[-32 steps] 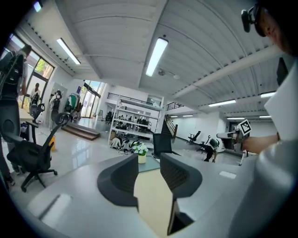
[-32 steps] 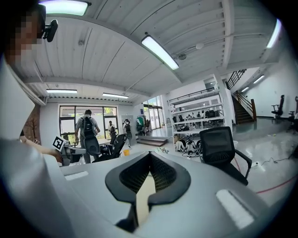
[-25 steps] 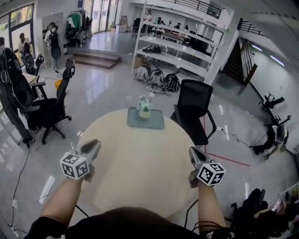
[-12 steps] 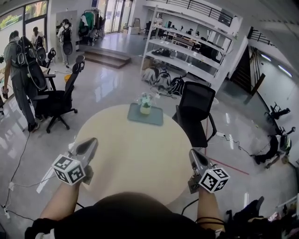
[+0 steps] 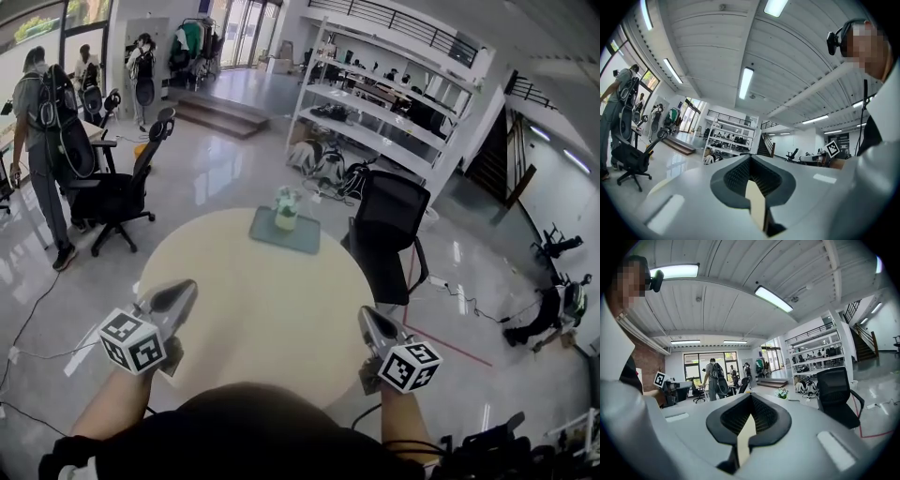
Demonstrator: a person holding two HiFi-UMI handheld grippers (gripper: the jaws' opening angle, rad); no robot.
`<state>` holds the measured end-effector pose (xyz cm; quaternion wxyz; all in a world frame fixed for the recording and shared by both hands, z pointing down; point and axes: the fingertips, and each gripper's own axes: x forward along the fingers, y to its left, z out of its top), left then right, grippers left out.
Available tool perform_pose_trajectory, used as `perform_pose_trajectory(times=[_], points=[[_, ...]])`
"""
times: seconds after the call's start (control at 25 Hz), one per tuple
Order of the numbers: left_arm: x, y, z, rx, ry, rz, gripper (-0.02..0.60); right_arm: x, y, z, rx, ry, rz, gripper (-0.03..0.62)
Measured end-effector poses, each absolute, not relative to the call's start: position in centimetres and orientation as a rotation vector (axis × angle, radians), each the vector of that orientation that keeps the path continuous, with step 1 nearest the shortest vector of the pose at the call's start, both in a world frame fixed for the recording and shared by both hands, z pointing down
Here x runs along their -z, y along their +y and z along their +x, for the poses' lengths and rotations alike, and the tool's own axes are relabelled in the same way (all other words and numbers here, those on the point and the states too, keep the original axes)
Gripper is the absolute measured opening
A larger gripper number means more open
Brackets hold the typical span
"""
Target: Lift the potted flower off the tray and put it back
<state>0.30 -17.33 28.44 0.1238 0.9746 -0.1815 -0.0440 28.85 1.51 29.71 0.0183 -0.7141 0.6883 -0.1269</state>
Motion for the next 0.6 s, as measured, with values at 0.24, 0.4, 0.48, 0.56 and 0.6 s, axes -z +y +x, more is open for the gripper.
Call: perform_pose_trajectory(times=[0.24,0.4,0.48,0.56,0.6], points=[[-27.8,-17.2,0.3,0.109,-0.526,2.845,0.000,-29.0,1.7,29.4,0.375,2.133,-2.223,0.012],[-28.0,-17.2,0.7,0.099,-0.526,2.847,0.000,-29.2,2.0,29.8,0.379,2.127,-2.228,0.012],[-28.3,-17.2,0.4,0.092,-0.533,2.842,0.000,-29.3,2.3,29.8,0.376,2.120,-2.230,0.012],[-28.6,-17.6,0.3,0.097,-0.539,2.832,0.000,-29.3,2.3,29.9,0.369,2.109,-2.234,0.012],[-28.7,-17.8,0.4,0.102,-0.539,2.828,0.000,-29.3,2.2,30.2,0.366,2.103,-2.236,0.011]])
